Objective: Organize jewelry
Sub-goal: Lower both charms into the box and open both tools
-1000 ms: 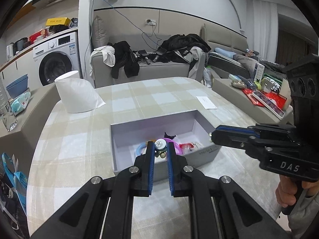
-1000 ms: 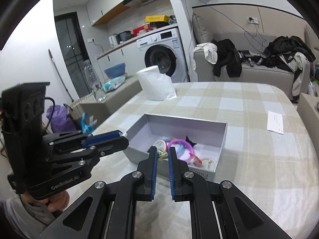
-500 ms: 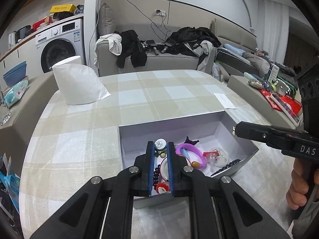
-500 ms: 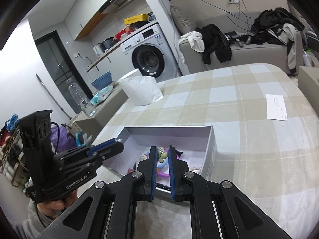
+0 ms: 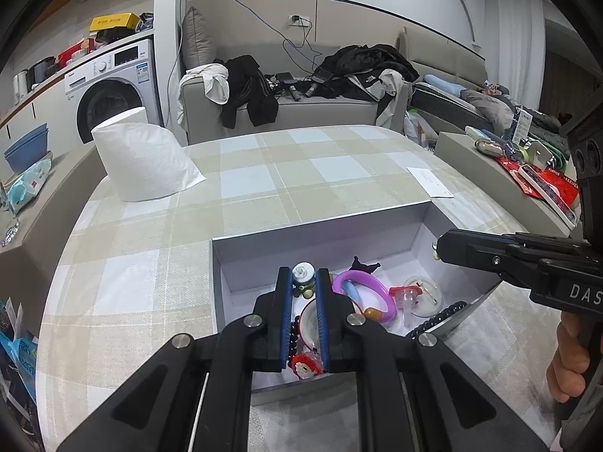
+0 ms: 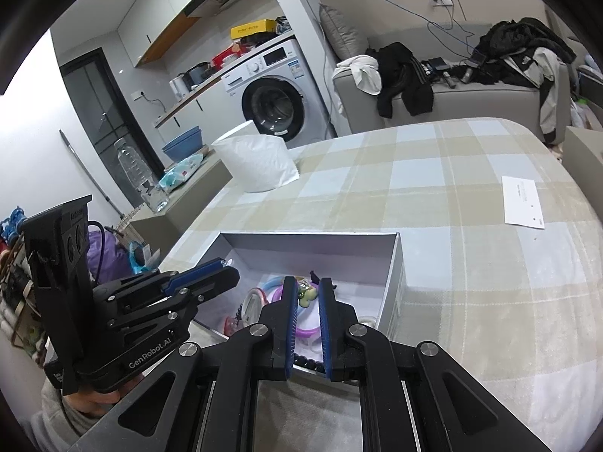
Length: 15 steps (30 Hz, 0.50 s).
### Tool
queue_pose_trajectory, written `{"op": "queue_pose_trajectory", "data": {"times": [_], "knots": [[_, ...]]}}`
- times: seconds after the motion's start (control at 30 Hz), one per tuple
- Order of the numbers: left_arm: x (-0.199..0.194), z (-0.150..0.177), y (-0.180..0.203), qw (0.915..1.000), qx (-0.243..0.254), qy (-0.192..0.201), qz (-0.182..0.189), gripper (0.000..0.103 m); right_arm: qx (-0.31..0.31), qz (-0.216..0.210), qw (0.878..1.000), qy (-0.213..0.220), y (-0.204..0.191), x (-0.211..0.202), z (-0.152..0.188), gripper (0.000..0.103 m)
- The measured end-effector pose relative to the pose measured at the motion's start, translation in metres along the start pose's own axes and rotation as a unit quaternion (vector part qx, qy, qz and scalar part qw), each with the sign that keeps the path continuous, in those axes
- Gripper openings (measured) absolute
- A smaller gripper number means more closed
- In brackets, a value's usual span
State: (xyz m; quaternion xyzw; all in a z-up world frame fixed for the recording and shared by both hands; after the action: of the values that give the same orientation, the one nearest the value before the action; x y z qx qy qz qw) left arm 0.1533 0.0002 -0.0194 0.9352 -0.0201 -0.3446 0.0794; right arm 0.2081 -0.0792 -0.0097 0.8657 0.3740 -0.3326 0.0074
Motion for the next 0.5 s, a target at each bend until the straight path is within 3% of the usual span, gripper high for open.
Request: {"op": "queue_pose_trajectory", "data": {"times": [0.13,0.27,0.33,0.37,0.43,0.5], "knots": [[-0.003,0.001,0.002,1.0000,0.000,-0.002,0.006,0.009,-0.003,0.001,1.000,0.003,0.000,-0.001,-0.001,0.014],[-0.010,0.002,0.003,1.0000,0.001,-0.002,0.000,0.023,-0.008,-0.008,1.000,0.016,-0.003,-0.008,-0.003,0.035],[-0.020,0.002,0.004,1.0000,-0.001,0.007,0.007,0.047,-0.014,-0.007,1.000,0.021,-0.005,-0.013,-0.003,0.043],[-0.024,0.002,0.003,0.9999,-0.004,0.013,0.009,0.054,-0.020,-0.006,1.000,0.024,-0.007,-0.017,-0.003,0.055],[-0.035,0.004,0.003,0.9995,-0.013,0.026,0.012,0.078,-0.037,-0.007,0.999,0.031,-0.012,-0.025,-0.001,0.073],[-0.044,0.006,0.002,0.9988,-0.020,0.042,0.011,0.088,-0.050,-0.007,0.998,0.035,-0.017,-0.030,0.001,0.091]]}}
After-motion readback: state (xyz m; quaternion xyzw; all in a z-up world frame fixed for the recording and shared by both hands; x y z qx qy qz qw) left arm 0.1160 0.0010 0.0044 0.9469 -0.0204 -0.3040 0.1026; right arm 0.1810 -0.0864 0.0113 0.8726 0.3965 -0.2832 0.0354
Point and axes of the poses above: each gripper's, at about its wrist camera, not at the fingertips, and x roughly the way its jaws point, y to its right, z to its underside, the point moved 5 cm from there along x, roughly the way its jaws point, and after that the axes turned 9 degrees about -x, right-handed, at the moved point
